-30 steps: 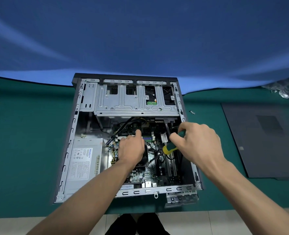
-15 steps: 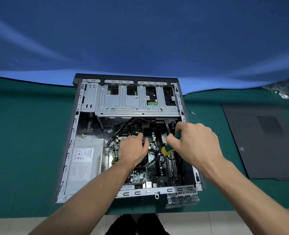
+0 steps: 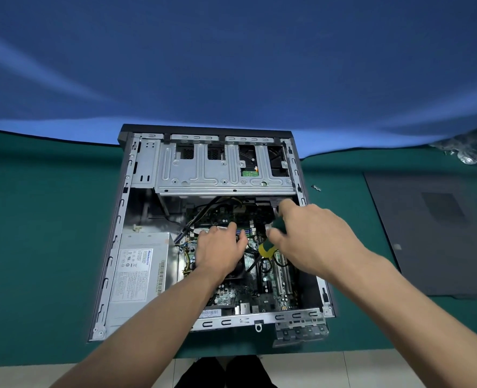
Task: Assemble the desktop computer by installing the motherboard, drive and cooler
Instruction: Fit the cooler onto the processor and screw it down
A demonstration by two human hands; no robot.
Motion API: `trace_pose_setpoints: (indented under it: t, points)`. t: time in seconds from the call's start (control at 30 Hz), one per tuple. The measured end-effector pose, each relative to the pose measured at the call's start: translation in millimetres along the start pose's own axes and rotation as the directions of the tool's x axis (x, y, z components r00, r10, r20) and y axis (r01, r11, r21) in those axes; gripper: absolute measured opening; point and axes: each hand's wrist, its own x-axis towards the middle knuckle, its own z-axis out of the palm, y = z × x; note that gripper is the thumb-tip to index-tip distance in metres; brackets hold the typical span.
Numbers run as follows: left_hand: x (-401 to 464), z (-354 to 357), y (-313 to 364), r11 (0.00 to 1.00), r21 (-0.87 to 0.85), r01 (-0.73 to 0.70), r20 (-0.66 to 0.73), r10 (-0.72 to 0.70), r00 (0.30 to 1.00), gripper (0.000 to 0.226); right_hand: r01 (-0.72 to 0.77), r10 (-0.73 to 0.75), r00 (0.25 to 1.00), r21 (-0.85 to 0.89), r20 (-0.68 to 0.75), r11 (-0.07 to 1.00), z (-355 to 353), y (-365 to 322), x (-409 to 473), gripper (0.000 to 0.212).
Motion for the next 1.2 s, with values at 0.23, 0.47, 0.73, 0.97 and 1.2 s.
trace_pose_setpoints:
  t: [0.23,0.47,0.73,0.97,1.2]
  points:
    - [1,1,0,1.000,0.001,0.009,0.005,-0.009,1.000,0.049,-0.123,0.126,0.991,0.054,-0.046,0.991,4,2,0,0.032]
    - [2,5,-1,1.000,0.003,0.007,0.013,-0.007,1.000,0.046,-0.048,0.049,0.998,-0.042,0.029,0.998,3,-3,-6,0.044]
    - [2,3,0,1.000,0.021,-0.002,-0.012,0.003,1.000,0.047,0.003,-0.011,0.998,-0.138,-0.054,0.990,1,-11,-6,0.038]
    - [1,4,0,1.000,0.021,-0.006,-0.036,0.007,0.999,0.046,-0.033,0.035,0.999,-0.066,0.023,0.997,2,-5,1,0.031]
    - [2,5,-1,1.000,0.023,-0.005,-0.037,0.006,0.999,0.046,-0.004,0.004,1.000,-0.006,0.014,1.000,3,-4,-1,0.032]
